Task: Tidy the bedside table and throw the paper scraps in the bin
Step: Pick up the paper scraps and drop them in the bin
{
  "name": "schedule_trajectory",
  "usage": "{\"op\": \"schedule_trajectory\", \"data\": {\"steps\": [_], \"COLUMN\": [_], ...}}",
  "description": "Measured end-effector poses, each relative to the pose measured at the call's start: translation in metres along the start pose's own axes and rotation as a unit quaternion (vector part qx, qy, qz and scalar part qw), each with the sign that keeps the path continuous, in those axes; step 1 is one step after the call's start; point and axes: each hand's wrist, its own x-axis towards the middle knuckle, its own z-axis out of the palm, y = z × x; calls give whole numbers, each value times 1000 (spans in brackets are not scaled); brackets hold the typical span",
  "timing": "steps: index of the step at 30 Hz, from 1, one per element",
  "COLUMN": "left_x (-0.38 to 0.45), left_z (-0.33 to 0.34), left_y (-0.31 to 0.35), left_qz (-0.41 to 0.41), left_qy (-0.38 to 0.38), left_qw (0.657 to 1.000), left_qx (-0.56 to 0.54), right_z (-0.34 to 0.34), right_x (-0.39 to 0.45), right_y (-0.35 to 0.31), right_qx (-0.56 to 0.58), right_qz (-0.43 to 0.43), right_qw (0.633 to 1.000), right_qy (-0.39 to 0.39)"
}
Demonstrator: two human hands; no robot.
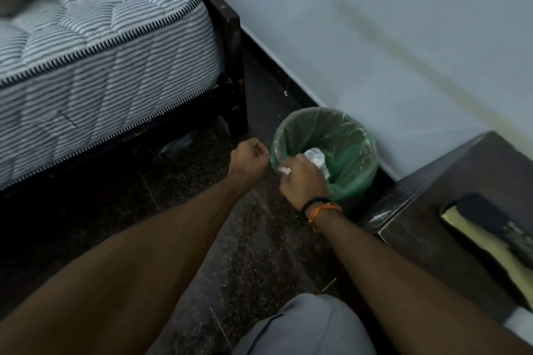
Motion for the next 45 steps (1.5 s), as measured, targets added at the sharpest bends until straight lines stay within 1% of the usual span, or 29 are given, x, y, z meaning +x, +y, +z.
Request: {"op": "schedule_trajectory", "data": {"steps": [2,3,5,7,10,12,17,19,21,26,28,30,33,38,42,45], "left_x": [3,5,9,12,8,-5,-35,-46,-73,-150,-177,-199,-227,-255,-262,-257], "left_z": [6,10,19,29,38,36,34,41,40,56,66,71,81,99,110,117], "left_y": [16,24,34,39,45,56,88,100,128,193,209,221,233,230,227,224], "left_qz": [-15,-26,-45,-35,-64,-63,18,48,81,203,242,277,336,418,442,442], "left_qy": [-11,-32,-99,-148,-141,-137,-158,-160,-164,-161,-175,-190,-185,-168,-161,-154], "left_qw": [999,996,983,976,972,976,987,986,983,966,954,941,921,888,880,882], "left_qx": [-45,-74,-148,-158,-175,-155,-37,-25,-14,23,18,35,64,92,70,49], "right_z": [-16,-23,-36,-49,-70,-86,-133,-156,-178,-235,-253,-267,-281,-277,-267,-259], "right_x": [12,18,26,28,19,8,-26,-46,-70,-143,-173,-203,-248,-305,-334,-348], "right_y": [3,6,14,21,27,28,35,38,41,60,70,82,106,144,162,170], "right_qx": [-24,-29,-14,3,0,1,-18,-23,-25,-14,2,20,47,70,69,36], "right_qz": [38,65,122,152,154,146,158,154,148,146,165,193,232,287,311,320], "right_qw": [999,997,992,988,988,988,983,981,977,962,950,937,921,899,889,899], "right_qy": [24,26,22,21,32,49,89,118,148,229,264,290,310,324,329,296]}}
